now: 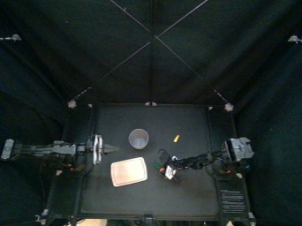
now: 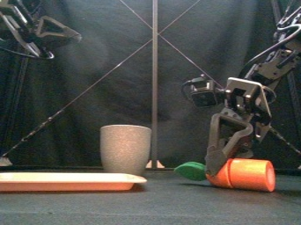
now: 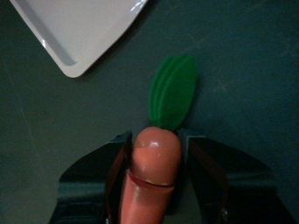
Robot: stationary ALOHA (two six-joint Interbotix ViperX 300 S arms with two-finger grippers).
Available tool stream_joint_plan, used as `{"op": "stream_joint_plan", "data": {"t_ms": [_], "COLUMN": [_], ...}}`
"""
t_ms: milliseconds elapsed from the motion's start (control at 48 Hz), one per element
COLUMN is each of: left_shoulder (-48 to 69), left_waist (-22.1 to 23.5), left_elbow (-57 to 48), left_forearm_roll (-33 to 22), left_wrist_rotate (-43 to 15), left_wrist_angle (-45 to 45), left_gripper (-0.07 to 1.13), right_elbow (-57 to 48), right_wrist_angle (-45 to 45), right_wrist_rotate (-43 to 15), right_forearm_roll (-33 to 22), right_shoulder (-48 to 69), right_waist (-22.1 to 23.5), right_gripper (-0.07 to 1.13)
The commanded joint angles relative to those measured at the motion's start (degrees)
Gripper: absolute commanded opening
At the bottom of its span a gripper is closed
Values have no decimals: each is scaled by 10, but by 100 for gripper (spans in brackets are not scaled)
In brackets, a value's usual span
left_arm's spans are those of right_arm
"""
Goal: Pick the carrot then place it in the grey bowl
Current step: Place carrot in the grey bowl
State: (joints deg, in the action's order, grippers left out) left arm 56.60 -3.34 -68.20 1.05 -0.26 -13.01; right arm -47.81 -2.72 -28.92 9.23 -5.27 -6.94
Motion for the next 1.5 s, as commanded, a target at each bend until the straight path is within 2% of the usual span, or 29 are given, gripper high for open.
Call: {"op": "stream_joint_plan", "data": {"t_ms": [21, 104, 188, 354, 708, 958, 1229, 1375, 1458, 1500], "left_shoulder": [-1, -1, -1, -1, -1, -1, -1, 0, 0, 1], "left_waist": [1, 1, 1, 1, 0, -2, -4, -4, -4, -4], "left_elbow": [10, 10, 10, 10, 8, 8, 7, 6, 6, 6], "left_forearm_roll": [2, 1, 2, 2, 2, 2, 3, 3, 3, 3], "left_wrist_rotate": [-1, -1, -1, -1, -1, -2, -1, -1, -1, -2], "left_wrist_angle": [-3, -3, -3, -3, -2, -3, -3, -3, -3, -3], "left_gripper": [-1, -1, -1, -1, -1, -1, -1, -1, -1, -1], "right_elbow": [8, 12, 22, 63, 221, 329, 428, 444, 441, 440], "right_wrist_angle": [9, 14, 18, 51, 206, 208, 185, 177, 165, 162], "right_wrist_rotate": [2, 4, 4, 4, 4, 10, 11, 11, 11, 11], "right_forearm_roll": [-1, -4, -14, -67, -205, -237, -261, -279, -280, -281], "right_shoulder": [4, 5, 11, 33, 95, 64, -33, -63, -67, -69], "right_waist": [-5, -5, -2, 24, 117, 176, 199, 199, 196, 195], "right_gripper": [56, 43, 38, 39, 39, 39, 39, 43, 54, 64]}}
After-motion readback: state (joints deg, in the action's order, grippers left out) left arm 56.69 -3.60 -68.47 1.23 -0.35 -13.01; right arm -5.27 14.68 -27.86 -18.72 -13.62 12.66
